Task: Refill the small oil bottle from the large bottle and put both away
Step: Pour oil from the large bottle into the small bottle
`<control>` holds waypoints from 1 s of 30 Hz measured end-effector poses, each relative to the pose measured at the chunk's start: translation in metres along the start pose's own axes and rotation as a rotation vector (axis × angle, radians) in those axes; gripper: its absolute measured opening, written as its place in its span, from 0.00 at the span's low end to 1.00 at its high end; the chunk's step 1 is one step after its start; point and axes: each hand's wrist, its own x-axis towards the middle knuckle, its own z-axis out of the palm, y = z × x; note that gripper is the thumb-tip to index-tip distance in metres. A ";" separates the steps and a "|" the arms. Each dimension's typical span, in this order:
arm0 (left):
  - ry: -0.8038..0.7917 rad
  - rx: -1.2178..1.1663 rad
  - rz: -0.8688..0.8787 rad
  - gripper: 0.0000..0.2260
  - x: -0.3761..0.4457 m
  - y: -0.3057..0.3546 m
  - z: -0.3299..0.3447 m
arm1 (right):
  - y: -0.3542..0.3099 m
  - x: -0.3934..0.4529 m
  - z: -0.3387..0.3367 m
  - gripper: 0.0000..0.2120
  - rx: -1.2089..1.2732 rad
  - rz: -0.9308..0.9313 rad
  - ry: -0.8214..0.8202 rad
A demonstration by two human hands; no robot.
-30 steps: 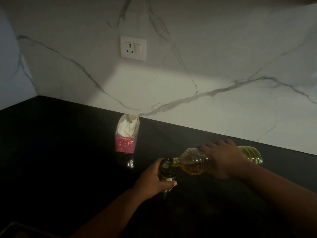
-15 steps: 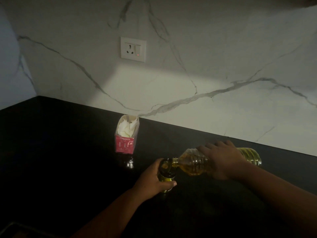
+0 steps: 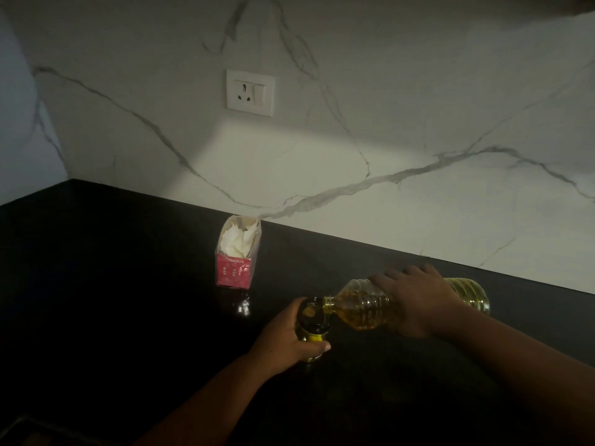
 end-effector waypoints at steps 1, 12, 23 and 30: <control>0.003 -0.001 -0.001 0.33 0.000 -0.001 0.000 | 0.000 0.000 -0.001 0.38 0.002 -0.003 -0.001; 0.004 0.028 -0.022 0.37 0.003 -0.003 -0.001 | 0.000 0.000 -0.002 0.40 -0.003 -0.005 -0.020; -0.013 0.040 -0.015 0.33 0.003 -0.003 -0.003 | 0.000 0.000 -0.008 0.39 -0.015 -0.012 -0.026; -0.012 0.036 -0.008 0.34 0.004 -0.006 -0.003 | -0.001 0.000 -0.012 0.39 -0.011 -0.014 -0.036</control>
